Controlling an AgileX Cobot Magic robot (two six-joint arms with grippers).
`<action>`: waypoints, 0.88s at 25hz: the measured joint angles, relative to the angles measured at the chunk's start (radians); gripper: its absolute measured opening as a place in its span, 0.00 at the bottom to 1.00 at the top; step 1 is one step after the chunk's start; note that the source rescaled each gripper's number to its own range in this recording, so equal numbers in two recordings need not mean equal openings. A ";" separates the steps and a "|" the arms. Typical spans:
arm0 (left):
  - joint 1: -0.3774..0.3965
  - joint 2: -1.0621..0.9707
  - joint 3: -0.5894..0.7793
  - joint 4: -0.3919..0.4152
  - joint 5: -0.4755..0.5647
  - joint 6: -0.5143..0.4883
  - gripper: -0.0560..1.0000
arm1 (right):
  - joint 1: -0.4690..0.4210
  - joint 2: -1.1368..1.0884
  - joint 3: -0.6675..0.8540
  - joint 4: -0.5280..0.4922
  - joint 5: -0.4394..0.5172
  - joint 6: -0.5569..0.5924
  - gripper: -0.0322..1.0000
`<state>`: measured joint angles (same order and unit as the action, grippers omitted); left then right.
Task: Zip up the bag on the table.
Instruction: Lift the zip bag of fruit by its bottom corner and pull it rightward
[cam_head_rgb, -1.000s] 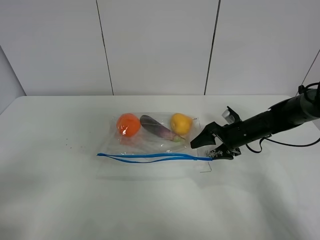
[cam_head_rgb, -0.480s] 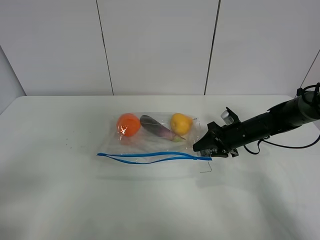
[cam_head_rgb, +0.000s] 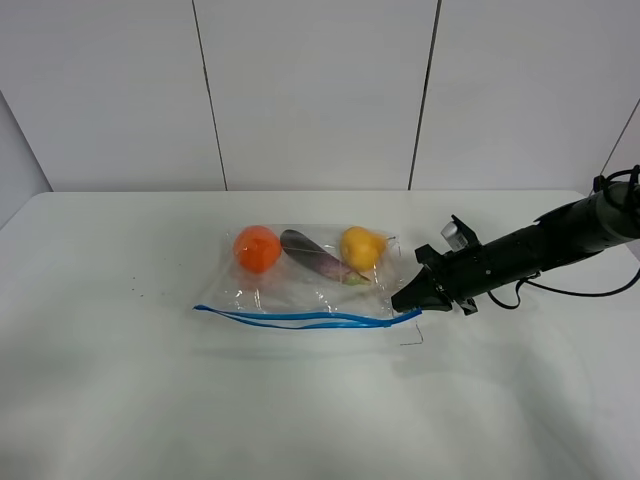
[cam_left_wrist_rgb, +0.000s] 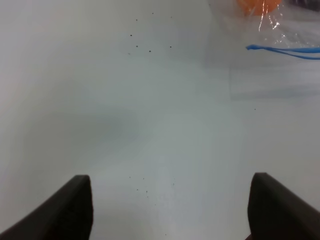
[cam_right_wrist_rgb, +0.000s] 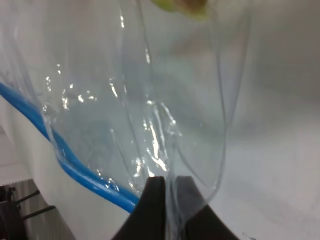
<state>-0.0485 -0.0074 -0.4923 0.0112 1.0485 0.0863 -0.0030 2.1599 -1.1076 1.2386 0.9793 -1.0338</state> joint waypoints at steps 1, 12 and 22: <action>0.000 0.000 0.000 0.000 0.000 0.000 0.90 | 0.000 0.000 0.000 0.000 0.010 0.000 0.03; 0.000 0.000 0.000 0.000 0.000 0.000 0.90 | 0.000 0.000 0.000 0.144 0.217 0.007 0.03; 0.000 0.000 0.000 0.000 0.000 0.000 0.90 | 0.000 -0.035 0.000 0.217 0.221 0.115 0.03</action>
<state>-0.0485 -0.0074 -0.4923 0.0112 1.0485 0.0863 -0.0030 2.1249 -1.1076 1.4554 1.2007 -0.9186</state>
